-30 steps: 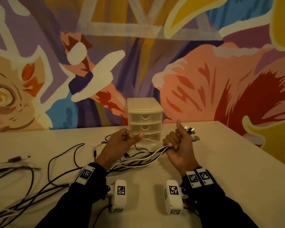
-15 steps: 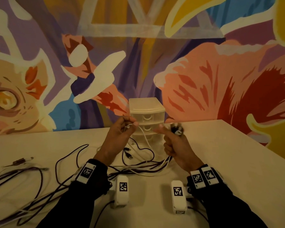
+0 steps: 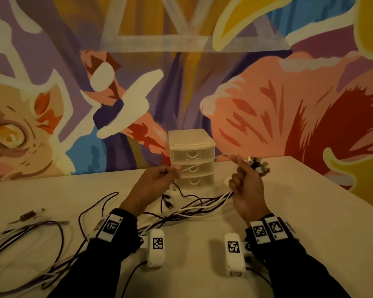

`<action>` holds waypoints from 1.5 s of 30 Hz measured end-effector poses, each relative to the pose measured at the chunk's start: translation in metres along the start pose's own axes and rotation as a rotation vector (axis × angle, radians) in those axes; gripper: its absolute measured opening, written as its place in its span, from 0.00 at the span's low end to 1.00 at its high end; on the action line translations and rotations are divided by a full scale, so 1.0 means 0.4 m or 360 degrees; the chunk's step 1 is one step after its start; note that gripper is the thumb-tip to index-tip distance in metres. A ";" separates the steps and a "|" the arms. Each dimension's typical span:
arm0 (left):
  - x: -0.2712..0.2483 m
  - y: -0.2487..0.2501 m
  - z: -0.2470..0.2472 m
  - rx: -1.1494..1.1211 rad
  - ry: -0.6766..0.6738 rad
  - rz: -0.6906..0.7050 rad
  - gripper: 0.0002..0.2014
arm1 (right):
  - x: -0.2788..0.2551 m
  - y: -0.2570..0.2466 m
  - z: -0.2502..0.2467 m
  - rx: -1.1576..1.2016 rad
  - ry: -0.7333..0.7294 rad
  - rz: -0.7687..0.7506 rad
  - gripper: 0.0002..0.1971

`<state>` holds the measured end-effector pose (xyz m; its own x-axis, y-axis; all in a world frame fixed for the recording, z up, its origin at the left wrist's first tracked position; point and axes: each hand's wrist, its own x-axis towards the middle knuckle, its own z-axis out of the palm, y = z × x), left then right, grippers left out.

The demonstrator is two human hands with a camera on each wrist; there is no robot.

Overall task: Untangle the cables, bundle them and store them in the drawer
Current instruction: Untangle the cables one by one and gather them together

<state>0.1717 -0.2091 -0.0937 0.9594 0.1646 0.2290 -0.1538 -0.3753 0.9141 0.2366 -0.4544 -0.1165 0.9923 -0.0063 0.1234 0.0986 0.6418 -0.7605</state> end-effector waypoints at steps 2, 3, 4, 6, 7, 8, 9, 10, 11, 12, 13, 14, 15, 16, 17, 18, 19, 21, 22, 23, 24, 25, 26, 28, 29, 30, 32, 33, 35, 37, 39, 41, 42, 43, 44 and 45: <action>0.001 -0.004 -0.014 0.0185 0.0062 -0.0013 0.19 | 0.013 0.005 -0.016 -0.0124 0.0173 0.0056 0.17; 0.003 -0.006 -0.021 0.0281 0.0137 -0.0004 0.19 | 0.014 0.009 -0.022 -0.0329 0.0249 0.0064 0.16; 0.005 -0.010 -0.027 0.0336 0.0221 0.0021 0.18 | 0.012 0.014 -0.024 -0.0537 0.0316 0.0063 0.14; 0.004 -0.011 -0.031 0.0340 0.0350 0.0103 0.17 | -0.001 0.015 -0.017 -0.0747 0.0392 0.0049 0.13; 0.003 -0.007 -0.030 0.0334 0.0387 0.0146 0.16 | -0.006 0.011 -0.011 -0.0754 0.0379 0.0040 0.16; 0.005 -0.006 -0.028 0.0326 0.0404 0.0187 0.16 | -0.012 0.004 -0.002 -0.0726 0.0284 0.0037 0.19; 0.006 -0.002 -0.023 0.0302 0.0400 0.0226 0.15 | -0.023 -0.005 0.010 -0.0722 0.0120 0.0057 0.20; 0.005 0.002 -0.015 0.0263 0.0386 0.0258 0.14 | -0.035 -0.014 0.022 -0.0782 -0.0063 0.0091 0.23; 0.003 0.004 -0.004 0.0224 0.0359 0.0283 0.13 | -0.049 -0.020 0.035 -0.0891 -0.0223 0.0139 0.25; 0.001 0.006 0.011 0.0188 0.0317 0.0304 0.13 | -0.059 -0.022 0.047 -0.1014 -0.0334 0.0182 0.28; -0.002 0.007 0.027 0.0164 0.0260 0.0315 0.12 | -0.067 -0.020 0.057 -0.1110 -0.0387 0.0213 0.30; -0.004 0.007 0.044 0.0166 0.0197 0.0325 0.12 | -0.069 -0.013 0.062 -0.1152 -0.0367 0.0234 0.30; -0.007 0.007 0.060 0.0179 0.0129 0.0330 0.11 | -0.067 -0.005 0.062 -0.1137 -0.0292 0.0255 0.31; -0.010 0.009 0.073 0.0188 0.0065 0.0338 0.11 | -0.062 0.002 0.056 -0.1086 -0.0199 0.0276 0.31; -0.013 0.011 0.082 0.0199 0.0009 0.0359 0.11 | -0.056 0.008 0.049 -0.1032 -0.0121 0.0293 0.29; -0.016 0.014 0.089 0.0216 -0.0040 0.0392 0.12 | -0.052 0.012 0.042 -0.1005 -0.0084 0.0319 0.25; -0.017 0.016 0.092 0.0257 -0.0084 0.0417 0.12 | -0.052 0.013 0.040 -0.0993 -0.0085 0.0358 0.22; -0.016 0.015 0.090 0.0349 -0.0181 0.0412 0.13 | -0.048 0.010 0.040 -0.0868 -0.0075 0.0331 0.17; -0.015 0.011 0.085 0.0391 -0.0229 0.0361 0.14 | -0.043 0.003 0.042 -0.0725 -0.0002 0.0243 0.14; -0.017 0.012 0.078 0.0421 -0.0263 0.0284 0.15 | -0.032 -0.007 0.040 -0.0538 0.0133 0.0139 0.13; -0.014 0.007 0.065 0.0467 -0.0263 0.0198 0.18 | -0.019 -0.020 0.034 -0.0337 0.0303 0.0056 0.13; -0.012 0.005 0.050 0.0517 -0.0226 0.0128 0.22 | -0.008 -0.035 0.023 -0.0191 0.0448 -0.0001 0.13; -0.009 0.005 0.032 0.0542 -0.0169 0.0083 0.24 | 0.001 -0.046 0.010 -0.0119 0.0547 -0.0040 0.13; -0.001 0.006 -0.002 0.0477 -0.0093 0.0031 0.26 | 0.015 -0.051 -0.020 -0.0115 0.0697 -0.0075 0.12; -0.004 0.013 -0.017 0.0443 -0.0109 0.0003 0.25 | 0.021 -0.049 -0.035 -0.0131 0.0768 -0.0090 0.13; -0.006 0.022 -0.033 0.0485 -0.0143 0.0003 0.25 | 0.026 -0.048 -0.049 -0.0127 0.0841 -0.0106 0.13; -0.006 0.037 -0.084 0.0723 -0.0159 0.0050 0.24 | 0.035 -0.053 -0.068 -0.0094 0.0977 -0.0140 0.13; -0.007 0.047 -0.119 0.0825 -0.0136 0.0071 0.23 | 0.039 -0.060 -0.077 -0.0082 0.1038 -0.0148 0.13; -0.008 0.060 -0.207 0.0967 -0.0113 0.0092 0.21 | 0.051 -0.070 -0.096 -0.0087 0.1093 -0.0122 0.14; -0.011 0.074 -0.304 0.1128 -0.0070 0.0060 0.21 | 0.053 -0.063 -0.099 -0.0137 0.1050 -0.0065 0.14; -0.018 0.086 -0.400 0.1347 0.0080 0.0035 0.23 | 0.051 -0.046 -0.082 -0.0180 0.1014 -0.0066 0.14; -0.035 0.102 -0.492 0.1463 0.0278 0.0053 0.22 | 0.053 -0.037 -0.070 -0.0170 0.0927 -0.0074 0.12; -0.045 0.104 -0.541 0.1465 0.0337 0.0053 0.21 | 0.051 -0.037 -0.067 -0.0171 0.0806 -0.0050 0.10; -0.057 0.105 -0.582 0.1475 0.0341 0.0034 0.21 | 0.046 -0.035 -0.064 -0.0211 0.0625 0.0001 0.09; -0.068 0.091 -0.629 0.1596 0.0299 -0.0076 0.22 | 0.039 -0.031 -0.062 -0.0315 0.0423 0.0078 0.09; -0.081 0.066 -0.671 0.1837 0.0215 -0.0247 0.22 | 0.031 -0.025 -0.059 -0.0465 0.0236 0.0163 0.11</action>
<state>0.0732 0.0205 0.0130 0.9054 0.3510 0.2390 0.3352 -0.9362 0.1054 0.2497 -0.4791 -0.1224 0.9961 -0.0786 -0.0406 -0.0060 0.3983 -0.9172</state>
